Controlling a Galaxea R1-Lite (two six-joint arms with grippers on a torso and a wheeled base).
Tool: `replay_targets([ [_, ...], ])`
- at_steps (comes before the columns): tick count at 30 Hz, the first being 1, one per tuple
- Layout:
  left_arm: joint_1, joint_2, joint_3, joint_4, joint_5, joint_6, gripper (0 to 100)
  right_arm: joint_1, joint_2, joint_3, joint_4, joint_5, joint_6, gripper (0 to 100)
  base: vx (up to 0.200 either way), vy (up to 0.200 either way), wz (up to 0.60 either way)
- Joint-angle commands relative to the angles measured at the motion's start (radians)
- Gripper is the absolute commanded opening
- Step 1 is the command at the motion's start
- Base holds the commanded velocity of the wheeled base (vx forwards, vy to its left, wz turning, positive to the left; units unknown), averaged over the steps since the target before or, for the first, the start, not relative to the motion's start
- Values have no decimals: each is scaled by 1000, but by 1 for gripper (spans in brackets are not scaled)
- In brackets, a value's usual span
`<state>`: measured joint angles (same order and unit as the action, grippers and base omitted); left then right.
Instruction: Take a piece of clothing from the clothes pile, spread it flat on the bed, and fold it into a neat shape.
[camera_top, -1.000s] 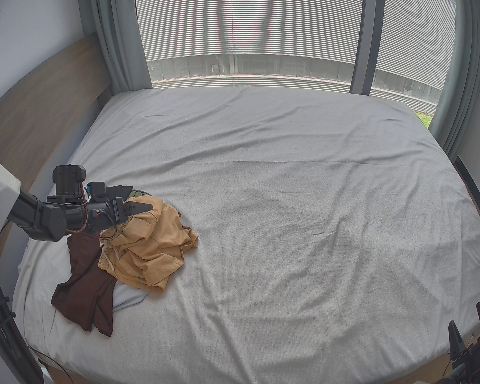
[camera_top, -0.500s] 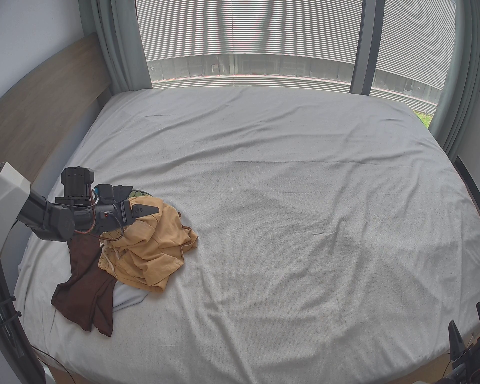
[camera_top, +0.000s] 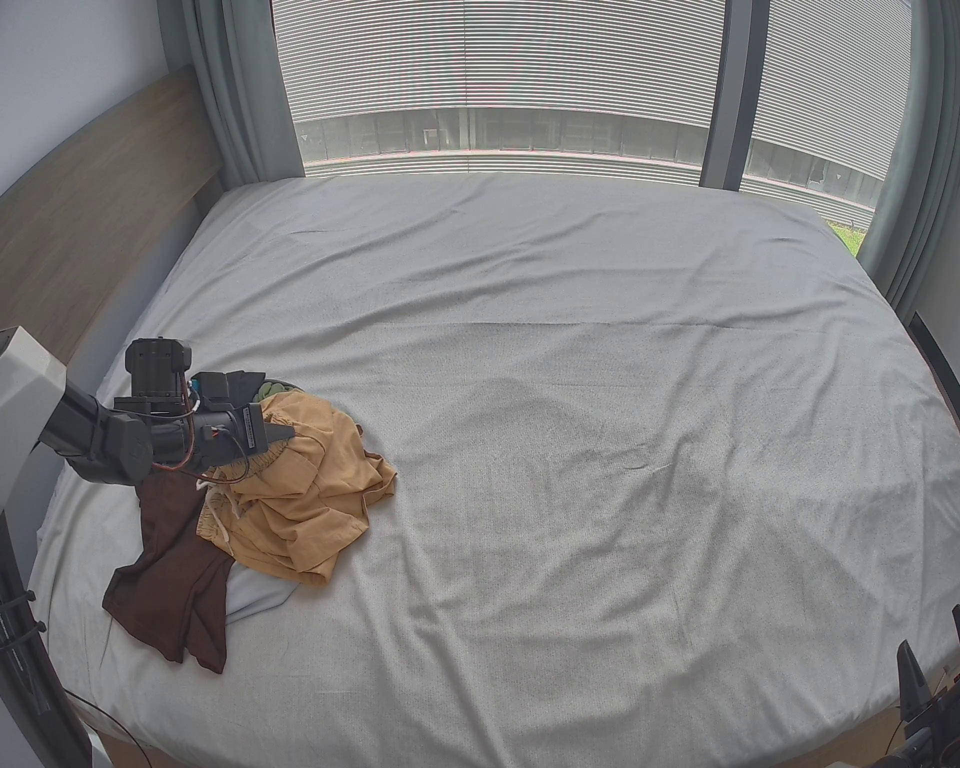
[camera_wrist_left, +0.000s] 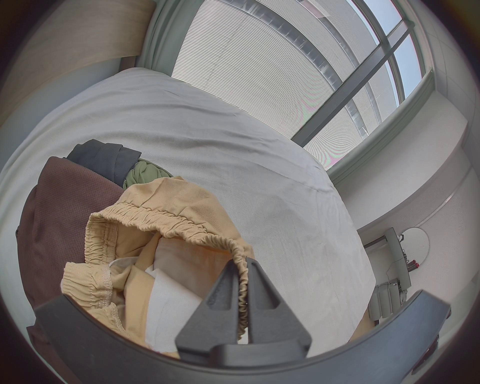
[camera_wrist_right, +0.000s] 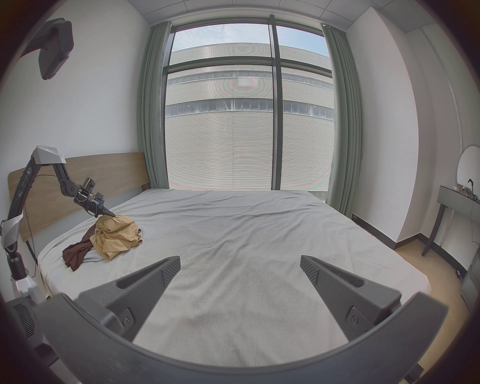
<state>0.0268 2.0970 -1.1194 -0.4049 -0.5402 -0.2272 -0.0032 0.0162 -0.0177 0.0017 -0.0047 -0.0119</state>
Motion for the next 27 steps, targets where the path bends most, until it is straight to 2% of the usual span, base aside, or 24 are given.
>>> replay_targets([
  [1,5,-3,4,0,-1,-1,0,0,-16,18,0,0,0,100,0,0,0],
  [5,7,-15,6,1,-3,-18,0,0,-16,18,0,0,0,100,0,0,0],
  [8,1,-49,6,-22,-3,-152,0,0,-16,18,0,0,0,100,0,0,0],
  [10,-1,-77,6,-69,-1,-287,0,0,-16,18,0,0,0,100,0,0,0],
  [13,1,-83,3,-88,-1,-337,0,0,-16,18,0,0,0,100,0,0,0],
  [15,-1,-84,7,-132,-1,-416,0,0,-16,18,0,0,0,100,0,0,0],
  [22,-2,-77,56,-212,5,-429,0,0,-16,18,0,0,0,100,0,0,0],
  [27,-1,-84,61,-204,8,-440,0,0,-16,18,0,2,0,100,0,0,0],
])
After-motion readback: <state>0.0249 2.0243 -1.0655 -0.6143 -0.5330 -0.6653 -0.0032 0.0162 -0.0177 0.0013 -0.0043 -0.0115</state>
